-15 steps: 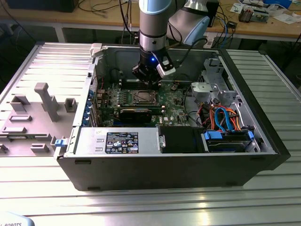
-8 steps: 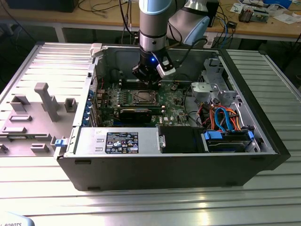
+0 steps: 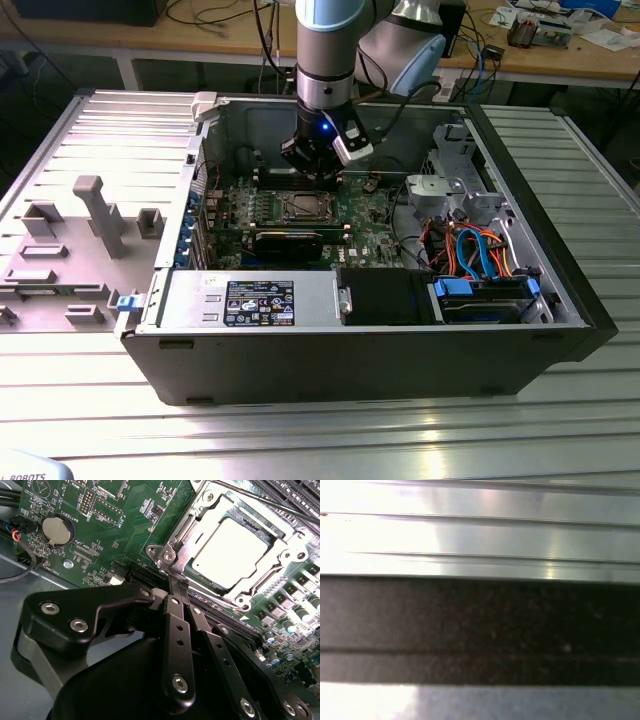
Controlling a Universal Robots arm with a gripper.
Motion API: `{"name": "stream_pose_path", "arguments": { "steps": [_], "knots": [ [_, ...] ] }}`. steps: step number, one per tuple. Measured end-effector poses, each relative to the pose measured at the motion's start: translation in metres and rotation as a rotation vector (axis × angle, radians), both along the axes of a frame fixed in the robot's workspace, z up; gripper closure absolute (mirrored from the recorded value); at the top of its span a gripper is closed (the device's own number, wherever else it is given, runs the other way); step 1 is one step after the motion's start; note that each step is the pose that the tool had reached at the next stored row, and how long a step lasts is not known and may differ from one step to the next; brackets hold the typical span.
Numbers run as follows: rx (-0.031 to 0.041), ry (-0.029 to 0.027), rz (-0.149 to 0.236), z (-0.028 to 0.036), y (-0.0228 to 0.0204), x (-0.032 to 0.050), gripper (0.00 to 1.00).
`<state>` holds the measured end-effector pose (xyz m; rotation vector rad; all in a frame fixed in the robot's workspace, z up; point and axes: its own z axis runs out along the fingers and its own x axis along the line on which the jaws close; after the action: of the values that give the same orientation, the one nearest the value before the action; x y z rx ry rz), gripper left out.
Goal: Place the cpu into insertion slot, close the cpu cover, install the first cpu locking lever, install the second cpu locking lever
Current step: 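Install the second cpu locking lever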
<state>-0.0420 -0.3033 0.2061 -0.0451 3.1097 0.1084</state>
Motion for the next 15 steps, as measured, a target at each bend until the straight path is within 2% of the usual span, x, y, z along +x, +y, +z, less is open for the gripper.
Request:
{"name": "stream_pose_path", "arguments": {
  "steps": [8, 15],
  "knots": [
    [-0.0003, 0.0001, 0.000, 0.0001, -0.0083, 0.0000, 0.89],
    [-0.0004, 0.0002, 0.000, 0.0002, -0.0088, 0.0000, 0.89]
  ]
}}
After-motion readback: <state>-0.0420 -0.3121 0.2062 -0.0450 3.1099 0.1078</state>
